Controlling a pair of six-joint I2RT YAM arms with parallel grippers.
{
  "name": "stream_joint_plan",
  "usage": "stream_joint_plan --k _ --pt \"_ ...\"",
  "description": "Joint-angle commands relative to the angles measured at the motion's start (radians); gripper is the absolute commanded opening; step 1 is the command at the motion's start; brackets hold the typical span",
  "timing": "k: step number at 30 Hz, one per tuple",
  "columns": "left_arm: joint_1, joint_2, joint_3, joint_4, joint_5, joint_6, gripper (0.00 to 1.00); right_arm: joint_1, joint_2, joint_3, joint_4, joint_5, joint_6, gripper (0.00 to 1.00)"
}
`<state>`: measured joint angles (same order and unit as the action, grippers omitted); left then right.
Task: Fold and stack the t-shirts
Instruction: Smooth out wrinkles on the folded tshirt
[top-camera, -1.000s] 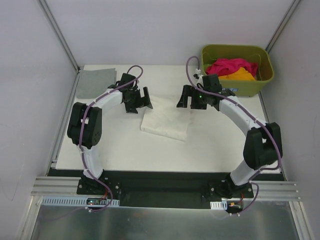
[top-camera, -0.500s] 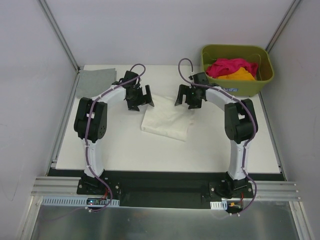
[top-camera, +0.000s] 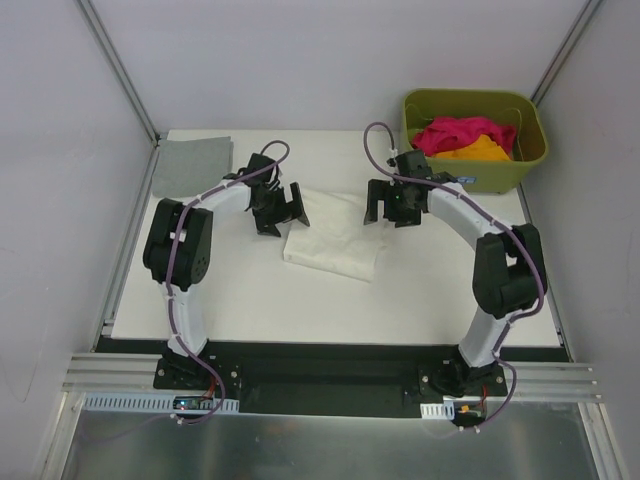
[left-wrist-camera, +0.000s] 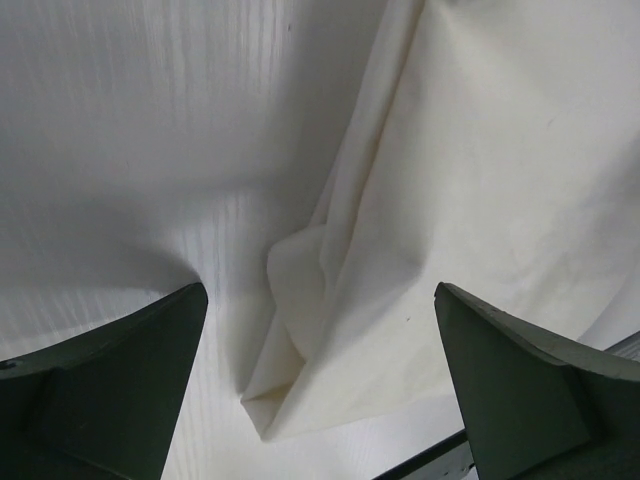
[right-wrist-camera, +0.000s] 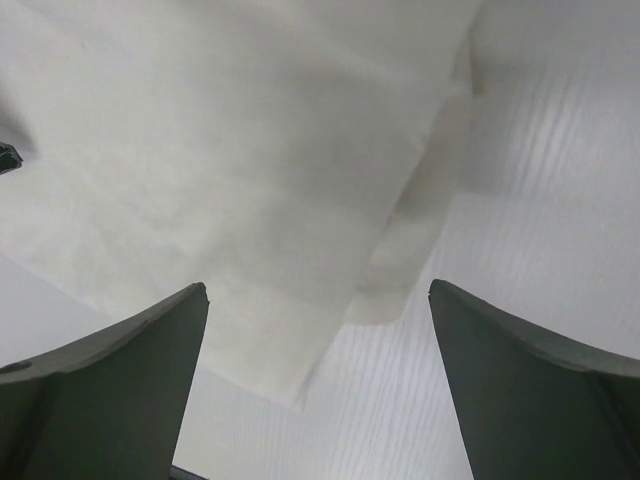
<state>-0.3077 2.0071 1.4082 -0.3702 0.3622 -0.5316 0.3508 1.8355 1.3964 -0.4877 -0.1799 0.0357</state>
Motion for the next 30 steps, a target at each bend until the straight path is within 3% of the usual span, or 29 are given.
stream_joint_plan --k 1,9,17,18,20,24,25,26,30 --pt "-0.042 -0.094 -0.132 -0.004 0.035 -0.063 0.99 0.004 -0.087 -0.089 -0.046 0.083 0.041 0.97" --pt "-0.079 -0.217 -0.278 0.068 0.031 -0.136 0.98 0.039 0.023 -0.016 -0.052 0.060 0.052 0.96" --pt "-0.091 -0.235 -0.310 0.082 0.027 -0.139 0.96 0.082 0.051 0.041 -0.072 0.037 0.052 0.61" --pt "-0.091 -0.234 -0.308 0.082 0.024 -0.139 0.96 0.088 0.048 0.046 -0.075 0.039 0.053 0.48" --pt "-0.093 -0.234 -0.310 0.083 0.023 -0.139 0.95 0.103 0.041 0.049 -0.086 0.048 0.061 0.33" --pt "-0.096 -0.238 -0.321 0.088 0.017 -0.142 0.95 0.131 0.022 0.058 -0.101 0.079 0.056 0.22" --pt "-0.096 -0.238 -0.322 0.089 0.018 -0.143 0.94 0.129 0.024 0.061 -0.101 0.041 0.064 0.20" --pt "-0.097 -0.237 -0.325 0.091 0.020 -0.143 0.94 0.131 0.024 0.061 -0.094 0.016 0.072 0.11" --pt "-0.099 -0.245 -0.339 0.096 0.020 -0.151 0.93 0.131 -0.028 0.003 0.017 -0.079 0.134 0.03"
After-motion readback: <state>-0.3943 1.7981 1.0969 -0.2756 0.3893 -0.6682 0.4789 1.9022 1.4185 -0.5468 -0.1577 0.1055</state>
